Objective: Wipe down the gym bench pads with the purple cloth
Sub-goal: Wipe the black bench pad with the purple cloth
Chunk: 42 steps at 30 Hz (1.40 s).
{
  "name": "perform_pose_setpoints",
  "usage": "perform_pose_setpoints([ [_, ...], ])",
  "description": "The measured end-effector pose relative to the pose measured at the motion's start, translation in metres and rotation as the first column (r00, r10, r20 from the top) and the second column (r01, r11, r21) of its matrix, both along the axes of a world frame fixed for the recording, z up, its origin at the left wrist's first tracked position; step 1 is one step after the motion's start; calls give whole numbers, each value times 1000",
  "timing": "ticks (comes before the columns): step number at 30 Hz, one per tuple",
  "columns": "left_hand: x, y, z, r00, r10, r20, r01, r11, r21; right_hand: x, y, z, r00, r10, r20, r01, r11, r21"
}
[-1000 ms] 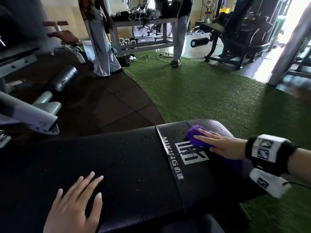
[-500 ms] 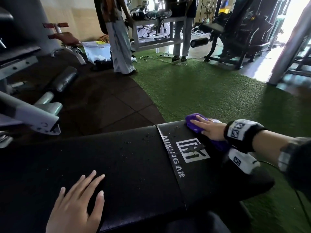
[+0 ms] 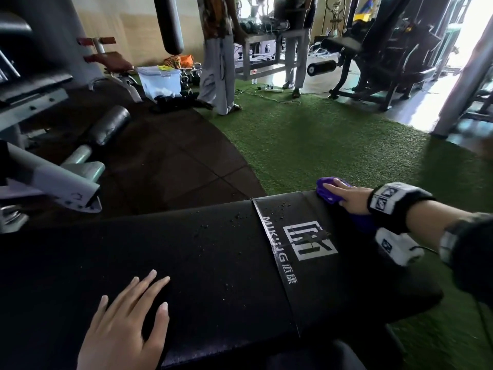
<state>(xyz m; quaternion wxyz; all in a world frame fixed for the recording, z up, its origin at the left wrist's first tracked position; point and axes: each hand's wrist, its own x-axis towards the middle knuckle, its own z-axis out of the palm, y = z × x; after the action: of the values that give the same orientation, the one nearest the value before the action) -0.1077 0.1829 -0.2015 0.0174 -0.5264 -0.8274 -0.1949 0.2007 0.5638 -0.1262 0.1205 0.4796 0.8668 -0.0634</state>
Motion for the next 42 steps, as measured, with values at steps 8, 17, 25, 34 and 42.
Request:
perform_pose_setpoints([
  [8,0,-1,0,1000,5,-1,-6,1000,-8,28,-34,-13,940,330,-92,-341,926,-163],
  [17,2,-1,2,1000,17,16,-17,1000,0,4,3,-4,1000,-20,-20,19,998,-54],
  [25,4,-2,2,999,35,14,-36,999,20,-106,-42,3,954,294,-59,-298,950,-96],
  [34,6,-1,1,1000,29,12,-29,999,42,-33,-60,3,840,514,-174,-542,794,-275],
  [42,4,-1,1,999,32,23,-32,999,9,-80,-21,7,968,247,-54,-252,960,-121],
])
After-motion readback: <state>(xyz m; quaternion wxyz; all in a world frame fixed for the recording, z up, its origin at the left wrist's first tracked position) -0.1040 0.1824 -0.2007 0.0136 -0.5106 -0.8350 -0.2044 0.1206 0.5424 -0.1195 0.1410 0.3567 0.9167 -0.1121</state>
